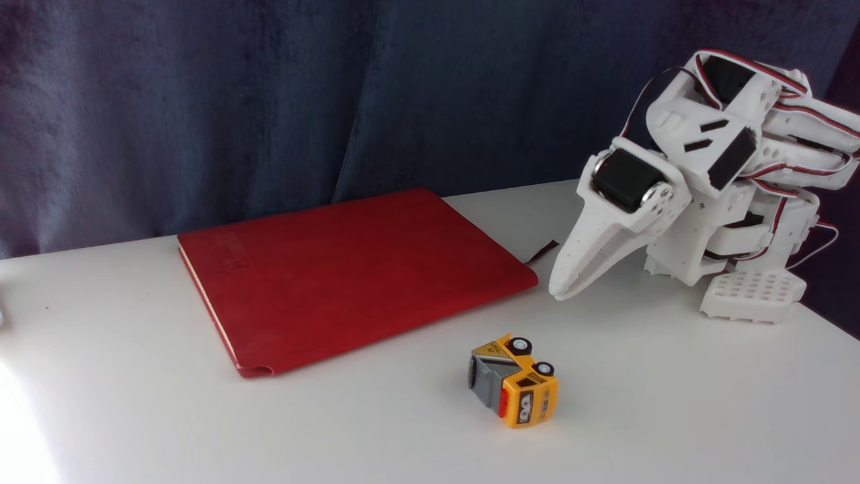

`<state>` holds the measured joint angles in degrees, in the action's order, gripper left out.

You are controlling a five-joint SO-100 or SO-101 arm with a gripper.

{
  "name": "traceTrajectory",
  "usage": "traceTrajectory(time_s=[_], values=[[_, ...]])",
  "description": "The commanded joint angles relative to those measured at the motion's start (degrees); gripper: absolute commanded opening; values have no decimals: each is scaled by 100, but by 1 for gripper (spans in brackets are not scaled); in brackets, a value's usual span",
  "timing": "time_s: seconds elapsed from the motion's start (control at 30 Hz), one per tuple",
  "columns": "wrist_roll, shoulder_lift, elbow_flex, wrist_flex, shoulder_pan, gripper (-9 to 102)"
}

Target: Grasp a toy truck onto the red notebook.

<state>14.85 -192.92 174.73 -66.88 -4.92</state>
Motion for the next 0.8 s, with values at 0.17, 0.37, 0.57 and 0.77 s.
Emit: traceTrajectory(time_s=[0.17, 0.37, 0.57, 0.77], values=[[-1898, -105, -62, 202, -1389, 19], [-1881, -105, -44, 220, -1397, 19], [-1819, -105, -88, 202, -1380, 20], [-1582, 158, -668, 149, -1406, 21]])
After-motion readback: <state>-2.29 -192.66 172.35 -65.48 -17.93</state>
